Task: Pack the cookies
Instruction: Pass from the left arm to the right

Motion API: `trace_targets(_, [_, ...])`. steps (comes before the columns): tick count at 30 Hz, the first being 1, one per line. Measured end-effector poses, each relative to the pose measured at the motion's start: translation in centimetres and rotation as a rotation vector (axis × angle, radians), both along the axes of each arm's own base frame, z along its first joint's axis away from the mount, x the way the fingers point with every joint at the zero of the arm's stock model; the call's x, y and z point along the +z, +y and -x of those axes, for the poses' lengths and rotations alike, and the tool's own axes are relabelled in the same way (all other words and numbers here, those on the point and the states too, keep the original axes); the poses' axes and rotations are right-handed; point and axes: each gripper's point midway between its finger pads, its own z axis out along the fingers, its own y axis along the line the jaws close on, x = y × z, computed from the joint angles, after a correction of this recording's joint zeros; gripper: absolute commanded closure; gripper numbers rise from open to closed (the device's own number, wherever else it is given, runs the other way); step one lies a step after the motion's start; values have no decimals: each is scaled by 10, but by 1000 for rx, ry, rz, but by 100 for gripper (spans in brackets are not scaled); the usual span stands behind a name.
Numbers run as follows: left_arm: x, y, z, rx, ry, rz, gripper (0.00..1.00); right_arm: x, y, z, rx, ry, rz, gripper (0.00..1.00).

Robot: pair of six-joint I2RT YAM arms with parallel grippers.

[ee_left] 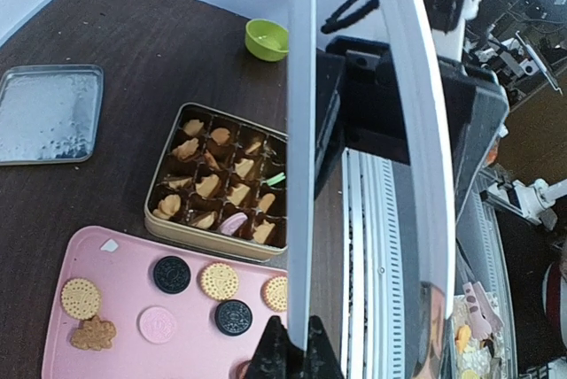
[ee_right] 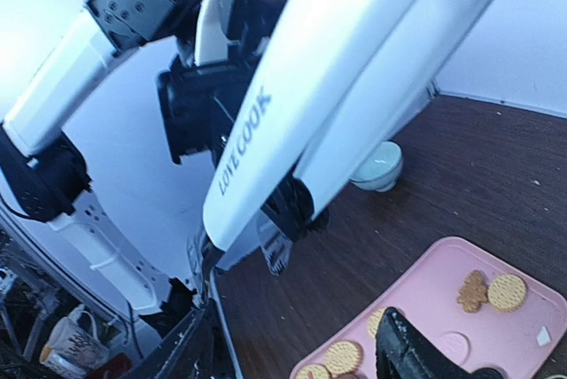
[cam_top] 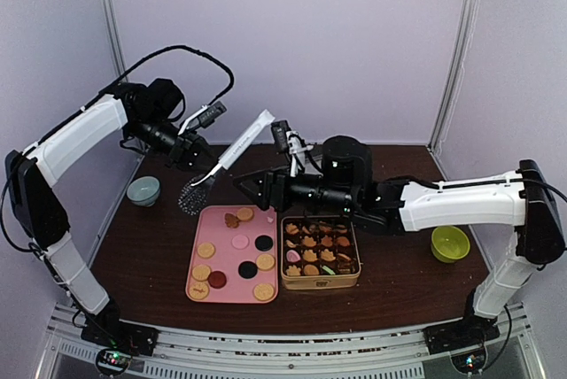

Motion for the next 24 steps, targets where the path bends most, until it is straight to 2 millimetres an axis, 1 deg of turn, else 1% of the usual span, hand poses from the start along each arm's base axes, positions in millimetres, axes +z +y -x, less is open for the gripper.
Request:
trace_targets(3, [0,1,9,-30,13,3,100,11,-7,2,47,12,-90,36])
trace_targets(8, [-1,2,18,-66,16,5,100,17,-23,-2,72,20,-146,36])
trace_targets(12, [-2,0,28,-107,11,2,100,36,-34,0,128,9,-192,36])
trace_targets(15, [-3,-4,38,-142,8,-2,100,47,-34,5,204,8,-207,37])
trace_targets(19, [-5,-7,45,-170,2,-12,100,59,-29,16,311,2,-210,38])
trace_targets(21, [-6,-7,46,-176,-3,-17,100,62,-25,22,362,7,-207,39])
trace_targets(24, [-7,-7,48,-185,-6,-24,100,60,-20,26,407,22,-190,41])
